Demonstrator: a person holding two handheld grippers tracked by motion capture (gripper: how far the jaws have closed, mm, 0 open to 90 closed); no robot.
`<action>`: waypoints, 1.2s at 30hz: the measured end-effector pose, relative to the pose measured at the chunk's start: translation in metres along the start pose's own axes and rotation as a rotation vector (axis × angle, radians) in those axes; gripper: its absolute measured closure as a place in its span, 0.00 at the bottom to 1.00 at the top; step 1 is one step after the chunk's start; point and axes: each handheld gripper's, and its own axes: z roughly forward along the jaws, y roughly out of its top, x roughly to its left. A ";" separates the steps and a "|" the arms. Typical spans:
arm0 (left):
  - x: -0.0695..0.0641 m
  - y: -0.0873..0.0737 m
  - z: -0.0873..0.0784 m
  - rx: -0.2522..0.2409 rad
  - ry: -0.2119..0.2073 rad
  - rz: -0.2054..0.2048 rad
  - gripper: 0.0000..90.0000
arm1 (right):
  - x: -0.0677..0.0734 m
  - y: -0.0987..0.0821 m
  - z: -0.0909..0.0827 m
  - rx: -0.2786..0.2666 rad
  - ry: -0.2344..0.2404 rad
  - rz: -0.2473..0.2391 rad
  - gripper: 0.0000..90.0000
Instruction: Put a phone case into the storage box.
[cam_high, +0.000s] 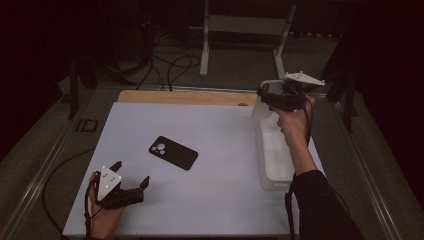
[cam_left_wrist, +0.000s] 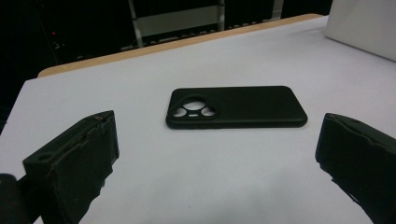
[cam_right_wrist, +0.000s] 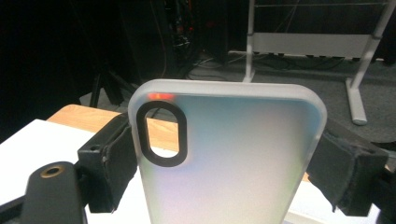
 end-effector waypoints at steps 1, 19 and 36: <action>0.000 0.000 0.000 0.000 0.000 0.001 0.00 | -0.001 0.000 0.000 0.000 -0.005 0.000 0.19; -0.001 0.001 0.000 0.000 0.003 0.005 0.00 | -0.021 -0.002 0.007 0.018 -0.072 0.014 0.19; -0.001 0.000 0.000 -0.003 0.002 -0.001 0.00 | -0.035 -0.011 0.018 0.061 -0.134 0.021 0.19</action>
